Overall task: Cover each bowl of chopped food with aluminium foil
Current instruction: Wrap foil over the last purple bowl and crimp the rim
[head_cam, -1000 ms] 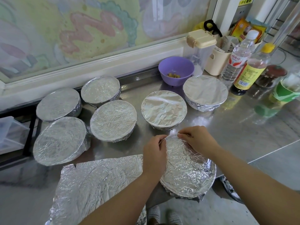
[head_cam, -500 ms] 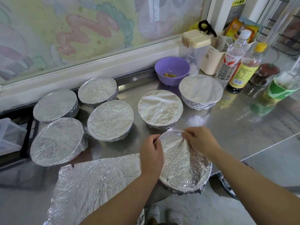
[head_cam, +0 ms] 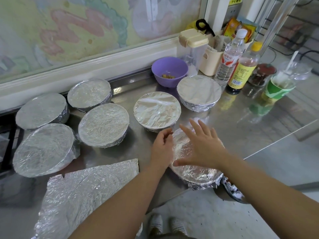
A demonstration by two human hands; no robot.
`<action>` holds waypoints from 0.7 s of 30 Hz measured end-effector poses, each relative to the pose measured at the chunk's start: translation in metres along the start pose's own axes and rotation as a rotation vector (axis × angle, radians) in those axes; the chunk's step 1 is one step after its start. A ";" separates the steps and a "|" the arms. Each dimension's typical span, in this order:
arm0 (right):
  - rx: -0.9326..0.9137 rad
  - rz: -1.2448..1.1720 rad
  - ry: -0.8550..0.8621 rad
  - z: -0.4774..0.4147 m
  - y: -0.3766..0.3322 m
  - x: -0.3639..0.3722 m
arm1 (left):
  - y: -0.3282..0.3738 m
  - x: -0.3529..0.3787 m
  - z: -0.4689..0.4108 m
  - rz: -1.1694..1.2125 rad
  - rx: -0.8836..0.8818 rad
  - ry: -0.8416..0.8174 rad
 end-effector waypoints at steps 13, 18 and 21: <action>-0.005 0.137 -0.204 0.000 0.008 0.015 | -0.041 -0.021 0.047 0.330 -0.444 -0.022; -0.020 0.128 -0.254 0.000 0.007 0.014 | -0.046 -0.014 0.046 0.531 -0.450 0.067; 0.033 0.099 -0.243 -0.006 0.016 0.012 | -0.042 -0.004 0.028 0.539 -0.411 0.089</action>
Point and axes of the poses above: each hand's wrist, its own z-axis away from the middle knuckle, its own x-axis out of the palm, y = z × x, the point moved 5 cm from there along -z, towards the middle knuckle, and after that the axes turned 8 degrees about z, right-handed, at the moved point
